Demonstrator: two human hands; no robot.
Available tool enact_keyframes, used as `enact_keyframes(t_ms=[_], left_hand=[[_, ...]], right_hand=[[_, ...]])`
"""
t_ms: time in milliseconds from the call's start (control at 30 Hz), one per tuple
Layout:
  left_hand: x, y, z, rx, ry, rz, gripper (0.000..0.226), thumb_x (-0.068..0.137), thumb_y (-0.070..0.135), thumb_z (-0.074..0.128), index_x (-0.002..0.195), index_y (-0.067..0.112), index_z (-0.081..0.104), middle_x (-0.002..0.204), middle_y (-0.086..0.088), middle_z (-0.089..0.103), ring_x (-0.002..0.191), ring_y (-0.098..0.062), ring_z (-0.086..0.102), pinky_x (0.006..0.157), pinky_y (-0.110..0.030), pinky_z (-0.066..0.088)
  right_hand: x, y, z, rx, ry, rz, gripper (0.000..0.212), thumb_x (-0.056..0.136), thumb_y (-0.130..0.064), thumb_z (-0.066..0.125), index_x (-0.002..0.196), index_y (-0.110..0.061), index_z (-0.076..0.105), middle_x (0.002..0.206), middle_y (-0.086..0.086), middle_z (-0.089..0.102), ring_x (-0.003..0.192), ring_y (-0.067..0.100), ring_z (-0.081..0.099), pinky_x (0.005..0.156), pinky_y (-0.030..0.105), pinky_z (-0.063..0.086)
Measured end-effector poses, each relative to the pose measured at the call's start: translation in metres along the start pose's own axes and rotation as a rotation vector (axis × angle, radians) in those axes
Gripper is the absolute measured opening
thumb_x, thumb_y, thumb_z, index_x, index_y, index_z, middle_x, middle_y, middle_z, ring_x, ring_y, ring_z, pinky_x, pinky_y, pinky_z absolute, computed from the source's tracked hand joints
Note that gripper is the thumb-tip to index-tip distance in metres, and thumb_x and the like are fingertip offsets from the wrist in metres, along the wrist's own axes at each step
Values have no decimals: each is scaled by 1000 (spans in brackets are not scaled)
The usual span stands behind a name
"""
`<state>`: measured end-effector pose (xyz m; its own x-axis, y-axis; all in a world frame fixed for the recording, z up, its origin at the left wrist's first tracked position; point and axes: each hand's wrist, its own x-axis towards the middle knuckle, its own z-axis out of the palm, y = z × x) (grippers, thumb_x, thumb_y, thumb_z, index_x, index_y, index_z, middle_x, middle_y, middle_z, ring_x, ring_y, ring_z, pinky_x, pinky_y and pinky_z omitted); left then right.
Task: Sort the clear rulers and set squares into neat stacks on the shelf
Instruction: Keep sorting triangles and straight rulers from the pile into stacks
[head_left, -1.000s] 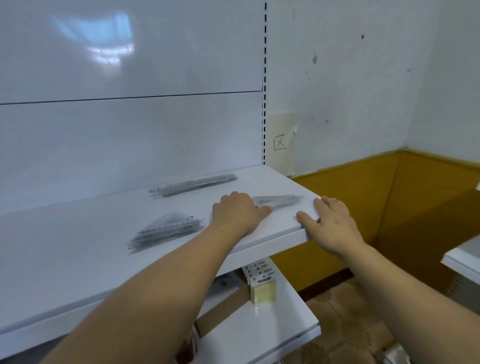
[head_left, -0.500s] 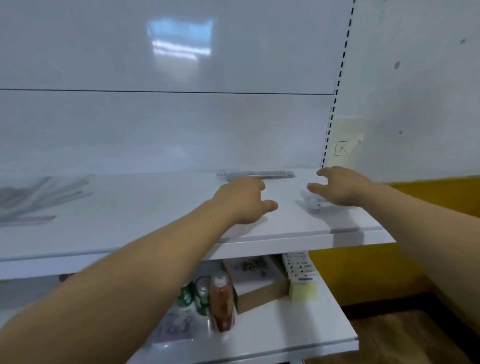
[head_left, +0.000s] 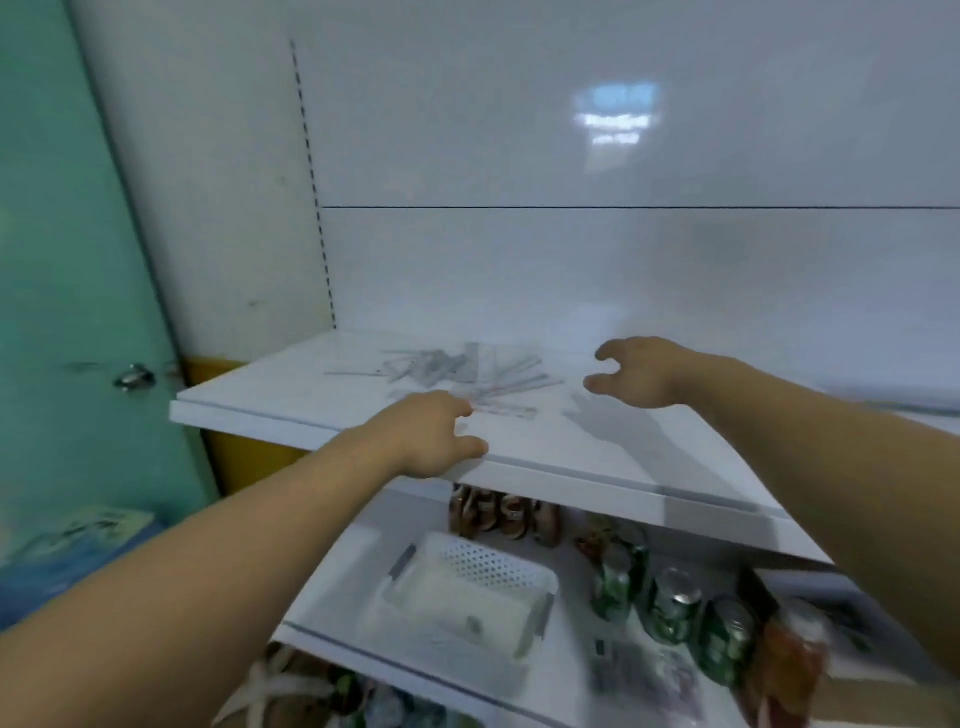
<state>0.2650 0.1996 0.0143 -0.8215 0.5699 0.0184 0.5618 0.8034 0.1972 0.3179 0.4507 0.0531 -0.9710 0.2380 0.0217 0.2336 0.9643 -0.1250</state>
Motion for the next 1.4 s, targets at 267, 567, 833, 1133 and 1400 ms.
enact_keyframes(t_ms=[267, 567, 833, 1133, 1400], left_hand=[[-1, -125, -18, -38, 21, -184, 63, 90, 55, 49, 142, 21, 40, 150, -1, 36, 134, -22, 37, 108, -34, 31], [80, -157, -17, -81, 47, -180, 56, 91, 51, 50, 140, 26, 42, 148, 3, 37, 133, -20, 37, 107, -32, 30], [177, -153, -6, -47, 17, -44, 71, 80, 70, 49, 138, 29, 43, 143, 3, 41, 131, -22, 39, 106, -43, 34], [205, -176, -8, -371, 132, 12, 13, 86, 26, 64, 97, 22, 66, 105, 4, 60, 94, -14, 57, 83, -27, 45], [210, -184, -28, -1068, 198, -85, 20, 83, 7, 64, 73, 14, 50, 87, -13, 69, 76, -20, 67, 70, -31, 53]], right_hand=[[76, -117, 38, 0, -107, -85, 70, 94, -56, 39, 149, -13, 26, 155, 8, 26, 140, 26, 28, 110, 33, 25], [177, -136, 59, 22, -71, 111, 67, 81, -69, 42, 107, -10, 60, 118, 13, 59, 104, 31, 57, 90, 35, 45], [220, -137, 49, 177, -168, 34, 28, 79, -30, 69, 79, -5, 57, 85, 11, 58, 66, 20, 52, 55, 25, 39], [220, -131, 43, 381, -129, 51, 12, 84, -8, 64, 96, -7, 66, 83, 3, 62, 71, 18, 58, 61, 24, 46], [216, -143, 37, 254, -9, 86, 17, 98, -23, 42, 105, -15, 56, 80, 1, 66, 59, 15, 63, 56, 24, 47]])
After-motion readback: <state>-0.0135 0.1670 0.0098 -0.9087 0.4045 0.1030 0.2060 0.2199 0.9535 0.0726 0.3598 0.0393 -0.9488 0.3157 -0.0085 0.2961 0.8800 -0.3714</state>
